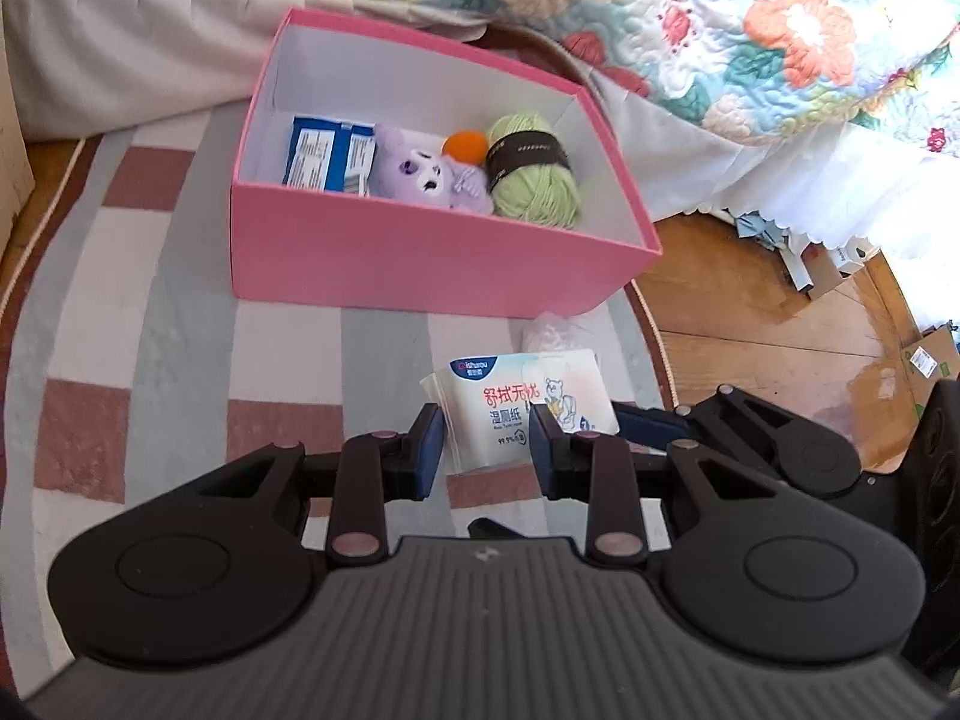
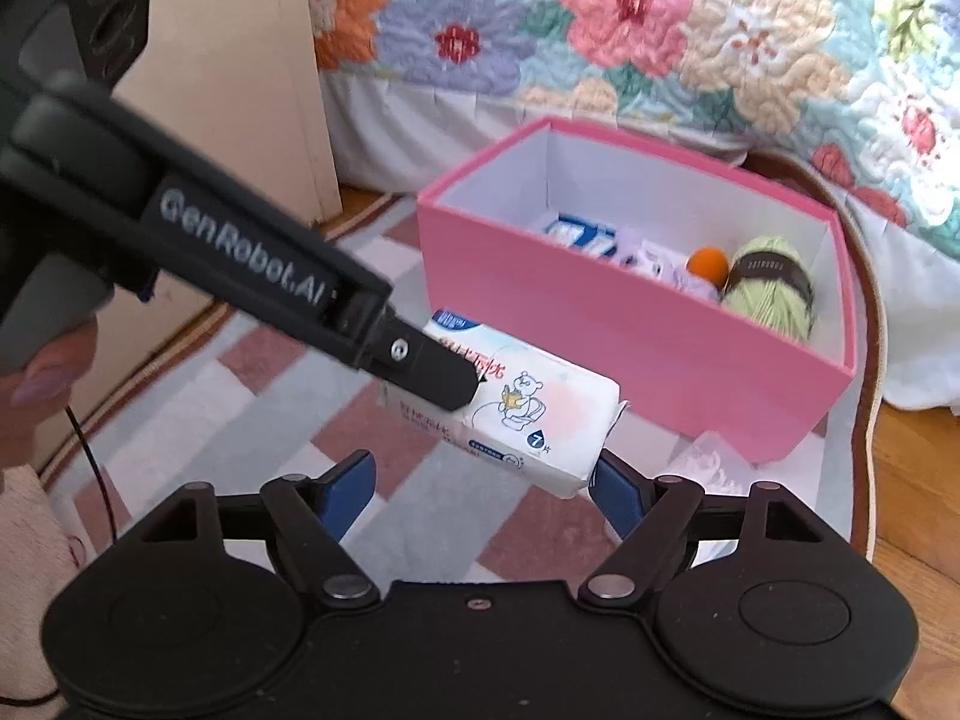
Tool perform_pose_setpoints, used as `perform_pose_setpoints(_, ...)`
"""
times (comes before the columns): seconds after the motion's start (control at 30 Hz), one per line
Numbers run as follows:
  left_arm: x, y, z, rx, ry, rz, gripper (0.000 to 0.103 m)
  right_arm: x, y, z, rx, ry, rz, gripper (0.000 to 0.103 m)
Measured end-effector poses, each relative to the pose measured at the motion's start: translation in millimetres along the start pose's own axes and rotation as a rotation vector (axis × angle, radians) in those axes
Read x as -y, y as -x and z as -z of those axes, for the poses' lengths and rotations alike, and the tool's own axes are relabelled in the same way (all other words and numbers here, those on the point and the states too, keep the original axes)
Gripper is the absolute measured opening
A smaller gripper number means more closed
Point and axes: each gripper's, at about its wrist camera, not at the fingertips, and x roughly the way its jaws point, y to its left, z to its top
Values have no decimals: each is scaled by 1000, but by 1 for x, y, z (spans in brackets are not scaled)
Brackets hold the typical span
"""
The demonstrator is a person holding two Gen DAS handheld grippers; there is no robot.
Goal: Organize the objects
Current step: 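Lift the white tissue pack with the left tool over the pink box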
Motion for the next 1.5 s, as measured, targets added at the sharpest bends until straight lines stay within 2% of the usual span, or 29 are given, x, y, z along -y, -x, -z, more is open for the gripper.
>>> perform_pose_setpoints(0.5, 8, 26, -12, 75, -19, -2, 29, -3, 26, -32, 96, 35, 14, 83)
perform_pose_setpoints(0.9, 21, 40, -24, 60, -23, -12, 29, -10, 42, -55, 99, 77, 57, 83)
perform_pose_setpoints(1.1, 22, 42, -38, 54, -6, 4, 29, -6, 44, -67, 104, 77, 71, 82)
perform_pose_setpoints(1.33, 28, 43, -61, 81, -34, -17, 29, 4, 41, -88, 126, 85, 83, 80)
perform_pose_setpoints(1.5, 25, 40, -79, 103, -22, -21, 32, 11, 39, -104, 147, 115, 94, 73)
